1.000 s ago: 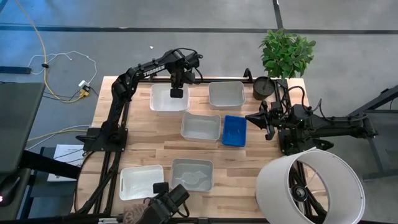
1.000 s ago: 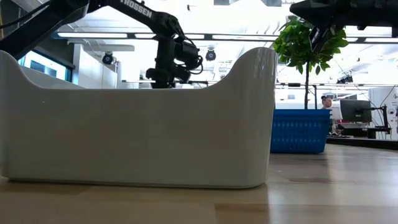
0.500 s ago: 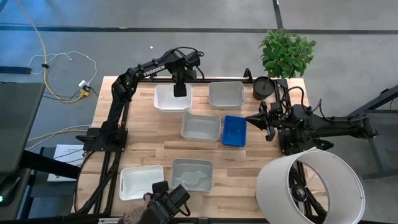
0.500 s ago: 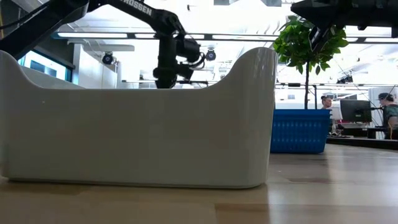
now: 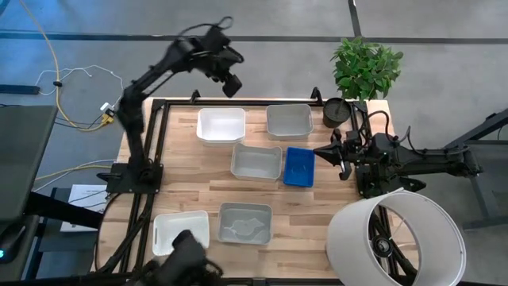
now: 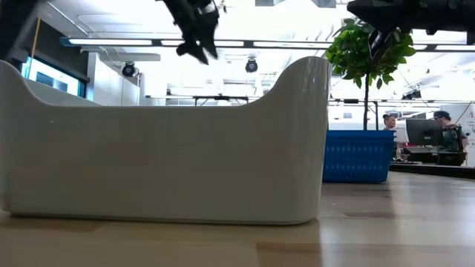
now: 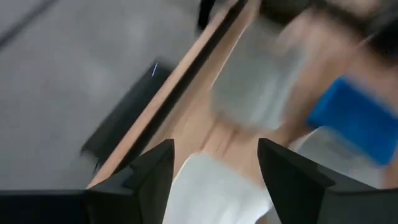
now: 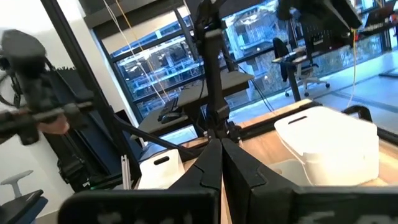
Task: Stack baskets by color
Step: Stack the white bin into the top white bin
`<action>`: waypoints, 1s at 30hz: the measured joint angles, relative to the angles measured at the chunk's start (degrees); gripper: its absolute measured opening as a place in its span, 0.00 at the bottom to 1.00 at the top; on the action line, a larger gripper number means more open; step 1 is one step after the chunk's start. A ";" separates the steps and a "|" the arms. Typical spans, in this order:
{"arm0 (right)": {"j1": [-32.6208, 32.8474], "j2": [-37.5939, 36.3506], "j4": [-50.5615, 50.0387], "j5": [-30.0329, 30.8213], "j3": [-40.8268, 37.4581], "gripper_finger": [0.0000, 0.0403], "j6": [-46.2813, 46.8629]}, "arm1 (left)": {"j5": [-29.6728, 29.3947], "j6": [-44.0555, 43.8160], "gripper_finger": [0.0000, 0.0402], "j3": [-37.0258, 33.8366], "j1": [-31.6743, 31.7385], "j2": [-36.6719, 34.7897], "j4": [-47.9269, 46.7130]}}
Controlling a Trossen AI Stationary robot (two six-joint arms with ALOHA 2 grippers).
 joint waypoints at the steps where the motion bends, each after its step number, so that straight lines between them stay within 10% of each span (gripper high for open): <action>1: 0.00 0.00 0.27 0.00 -0.01 0.00 -0.30 | 1.15 -1.01 0.53 -3.45 -0.37 -3.16 3.81; 18: 0.00 0.00 5.13 0.02 -0.01 0.00 -0.72 | -8.40 -22.56 0.49 -82.57 -24.79 -55.01 80.43; 30: -0.01 0.00 7.05 0.48 -0.01 0.00 -0.71 | -14.30 -21.25 0.49 -93.54 -32.60 -62.94 87.52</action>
